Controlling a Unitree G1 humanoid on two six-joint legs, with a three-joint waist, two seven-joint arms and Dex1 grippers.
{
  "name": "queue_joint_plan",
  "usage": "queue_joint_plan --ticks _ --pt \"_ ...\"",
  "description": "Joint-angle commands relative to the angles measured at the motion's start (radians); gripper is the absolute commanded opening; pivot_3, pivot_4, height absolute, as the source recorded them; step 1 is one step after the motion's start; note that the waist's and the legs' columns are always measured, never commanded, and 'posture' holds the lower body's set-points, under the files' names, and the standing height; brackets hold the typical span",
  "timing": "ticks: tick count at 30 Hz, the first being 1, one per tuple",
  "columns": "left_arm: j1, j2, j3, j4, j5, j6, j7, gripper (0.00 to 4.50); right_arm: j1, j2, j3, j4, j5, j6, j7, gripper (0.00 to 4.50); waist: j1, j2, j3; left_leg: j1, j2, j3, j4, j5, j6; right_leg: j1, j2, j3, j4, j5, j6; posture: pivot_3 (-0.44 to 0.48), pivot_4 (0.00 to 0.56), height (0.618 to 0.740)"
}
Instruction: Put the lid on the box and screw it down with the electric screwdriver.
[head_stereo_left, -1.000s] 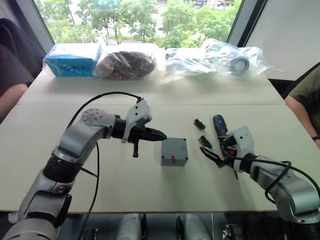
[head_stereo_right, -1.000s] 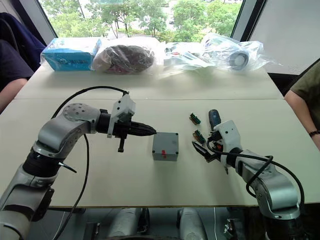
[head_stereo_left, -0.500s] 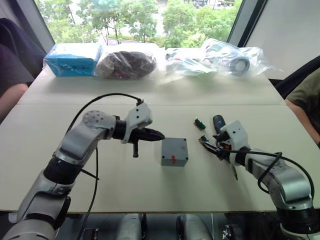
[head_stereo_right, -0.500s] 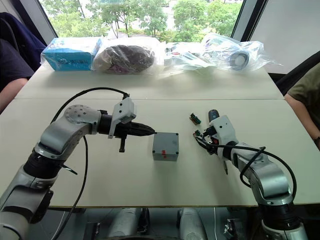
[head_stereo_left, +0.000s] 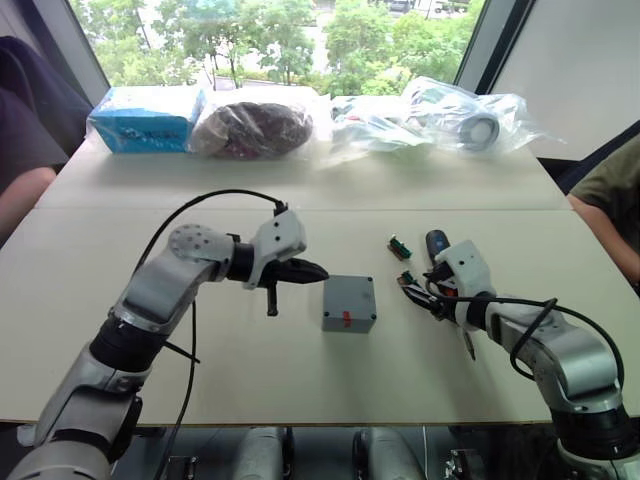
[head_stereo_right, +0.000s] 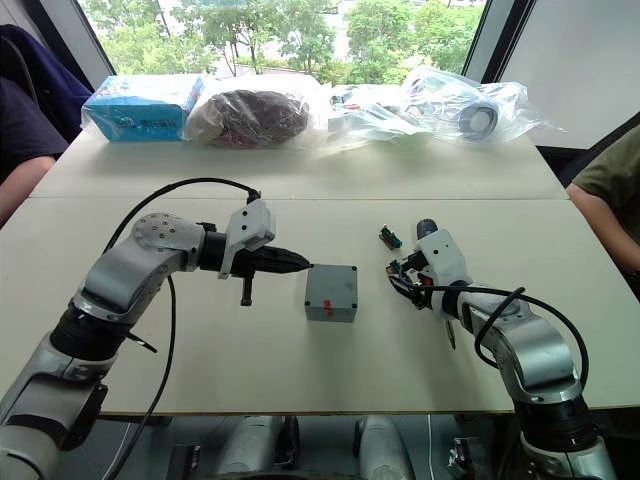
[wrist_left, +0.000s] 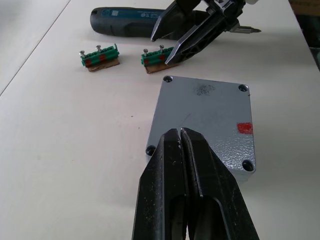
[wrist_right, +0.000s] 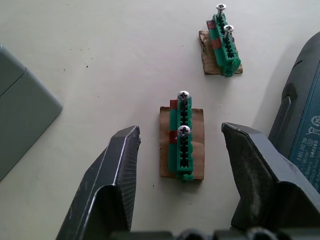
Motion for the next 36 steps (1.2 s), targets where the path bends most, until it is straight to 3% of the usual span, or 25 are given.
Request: queue_joint_plan --ticks 1,4,5,25,36 --pt "-0.006 -0.004 0.003 -0.009 0.007 -0.021 0.004 0.00 -0.015 0.008 -0.015 -0.026 0.000 -0.012 -0.006 1.40 0.000 0.000 0.000 0.000 0.000 0.000 0.000 0.000 0.000 0.000 0.000 0.000 0.000 0.000 0.000 0.000 0.150 0.740" --pt "-0.008 -0.005 0.002 -0.005 0.010 -0.024 0.004 0.00 -0.018 0.012 -0.015 -0.021 -0.002 -0.015 -0.010 0.22 0.000 0.000 0.000 0.000 0.000 0.000 0.000 0.000 0.000 0.000 0.000 0.000 0.000 0.000 0.000 0.000 0.150 0.740" --pt "-0.007 -0.005 0.003 -0.003 0.012 -0.025 0.004 0.00 -0.018 0.012 -0.014 -0.021 -0.003 -0.016 -0.010 0.07 0.000 0.000 0.000 0.000 0.000 0.000 0.000 0.000 0.000 0.000 0.000 0.000 0.000 0.000 0.000 0.000 0.150 0.740" --pt "-0.004 0.002 0.021 0.018 0.014 -0.030 0.009 0.00 -0.018 -0.006 -0.090 -0.095 0.041 -0.036 0.022 0.07 0.000 0.000 0.000 0.000 0.000 0.000 0.000 0.000 0.000 0.000 0.000 0.000 0.000 0.000 0.000 0.000 0.150 0.740" --pt "0.047 0.110 0.100 -0.065 -0.112 0.070 -0.078 0.00 -0.002 0.035 -0.032 -0.186 0.136 -0.109 0.110 0.07 0.000 0.000 0.000 0.000 0.001 0.000 0.000 0.000 0.000 0.000 0.001 0.000 0.000 0.000 0.000 0.000 0.150 0.740"
